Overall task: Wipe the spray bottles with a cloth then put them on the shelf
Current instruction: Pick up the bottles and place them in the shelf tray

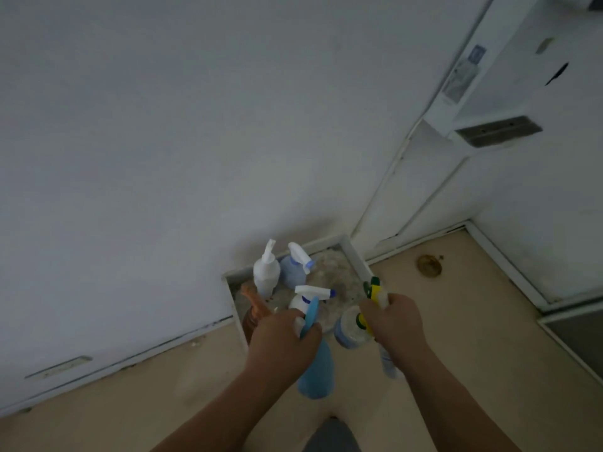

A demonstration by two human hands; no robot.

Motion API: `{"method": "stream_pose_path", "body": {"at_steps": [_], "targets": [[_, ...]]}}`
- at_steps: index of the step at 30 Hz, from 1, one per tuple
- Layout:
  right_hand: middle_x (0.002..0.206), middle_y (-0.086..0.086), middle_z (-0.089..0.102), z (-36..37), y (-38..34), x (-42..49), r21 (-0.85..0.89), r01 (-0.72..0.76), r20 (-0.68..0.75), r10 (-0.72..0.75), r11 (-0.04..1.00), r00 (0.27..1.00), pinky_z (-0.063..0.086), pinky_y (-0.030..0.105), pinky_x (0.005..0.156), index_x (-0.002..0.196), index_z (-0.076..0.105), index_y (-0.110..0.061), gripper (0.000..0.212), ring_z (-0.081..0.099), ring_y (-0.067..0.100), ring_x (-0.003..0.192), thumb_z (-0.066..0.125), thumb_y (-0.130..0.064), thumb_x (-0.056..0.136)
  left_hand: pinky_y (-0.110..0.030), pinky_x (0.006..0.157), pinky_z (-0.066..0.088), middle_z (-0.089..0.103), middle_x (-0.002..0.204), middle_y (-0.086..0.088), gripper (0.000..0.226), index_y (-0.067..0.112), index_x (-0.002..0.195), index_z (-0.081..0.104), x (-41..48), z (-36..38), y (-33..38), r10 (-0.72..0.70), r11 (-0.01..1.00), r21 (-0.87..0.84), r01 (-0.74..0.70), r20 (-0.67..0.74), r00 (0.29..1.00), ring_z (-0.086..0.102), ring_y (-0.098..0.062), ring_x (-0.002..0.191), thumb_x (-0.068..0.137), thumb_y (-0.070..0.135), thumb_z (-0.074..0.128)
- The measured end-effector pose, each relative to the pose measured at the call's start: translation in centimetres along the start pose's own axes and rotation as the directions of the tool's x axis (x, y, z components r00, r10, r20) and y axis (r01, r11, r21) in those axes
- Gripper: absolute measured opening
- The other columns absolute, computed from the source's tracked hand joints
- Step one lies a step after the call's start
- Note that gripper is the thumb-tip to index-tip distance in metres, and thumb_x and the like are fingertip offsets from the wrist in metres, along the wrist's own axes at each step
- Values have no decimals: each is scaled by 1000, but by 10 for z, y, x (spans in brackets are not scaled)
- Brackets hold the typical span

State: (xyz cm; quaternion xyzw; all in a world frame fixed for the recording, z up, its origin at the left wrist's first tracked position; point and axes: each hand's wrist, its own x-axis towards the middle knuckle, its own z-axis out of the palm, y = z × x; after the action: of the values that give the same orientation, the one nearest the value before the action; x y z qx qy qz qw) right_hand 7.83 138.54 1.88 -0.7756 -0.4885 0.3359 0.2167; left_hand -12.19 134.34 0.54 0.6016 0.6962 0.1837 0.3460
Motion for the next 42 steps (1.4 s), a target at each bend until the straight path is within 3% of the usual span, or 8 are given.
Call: {"method": "stream_pose_path", "body": {"at_steps": [6,10,13,19,28,32,38,42], "targets": [[47,-2,34,-18,-4,97,-17,48,117,-46,999,992,28,22,42,56,37,-15,45,32,11,44,68,-15,88,-14,47,32,48,56,7,38,25,58,44,50,41,61,-120,987,-112,115,-33,992,48,-4,53,87,38,64],[51,0,39,-11,-7,157,-63,103,280,-82,993,956,27,29,52,55,41,-19,43,37,15,49,70,-17,86,-23,59,50,65,78,5,12,23,85,62,81,77,94,-257,958,-163,237,-109,960,60,-8,70,90,34,62],[57,4,52,1,-13,191,-110,134,365,-86,985,927,34,28,51,63,58,-14,32,52,20,55,69,-24,90,-29,71,50,70,99,1,21,22,106,61,101,98,109,-333,941,-121,317,-151,931,65,-18,88,99,40,53],[56,3,53,30,-31,232,-42,171,375,-144,984,916,34,32,52,58,55,-16,39,53,19,56,69,-23,94,-28,74,44,72,110,-1,27,23,116,65,146,120,109,-480,877,-109,468,-165,861,68,-22,102,99,35,48],[83,16,71,40,-3,236,170,269,452,-318,948,833,44,19,54,92,71,-4,37,66,24,74,61,-38,103,-32,73,49,70,106,-5,15,16,105,60,172,135,109,-608,794,-175,583,-201,768,68,-25,97,100,25,50],[73,0,66,36,15,236,245,235,366,-314,941,876,46,21,60,84,70,-10,37,63,7,69,53,-32,108,-37,85,54,69,116,-9,21,14,116,59,178,142,108,-630,776,-186,603,-168,759,68,-29,107,100,24,50],[63,1,45,24,53,231,145,344,256,-371,928,893,32,32,59,67,47,-12,35,47,19,67,48,-23,101,-31,100,49,31,164,0,60,21,154,31,154,141,118,-516,844,-324,428,-269,813,49,-21,138,101,24,57],[101,18,67,23,79,239,29,367,382,-350,930,855,41,38,68,103,63,-5,32,60,40,79,33,-13,95,-12,61,46,58,104,9,12,27,102,51,110,149,121,-233,958,-267,105,-507,830,59,-5,80,100,38,58]]}}
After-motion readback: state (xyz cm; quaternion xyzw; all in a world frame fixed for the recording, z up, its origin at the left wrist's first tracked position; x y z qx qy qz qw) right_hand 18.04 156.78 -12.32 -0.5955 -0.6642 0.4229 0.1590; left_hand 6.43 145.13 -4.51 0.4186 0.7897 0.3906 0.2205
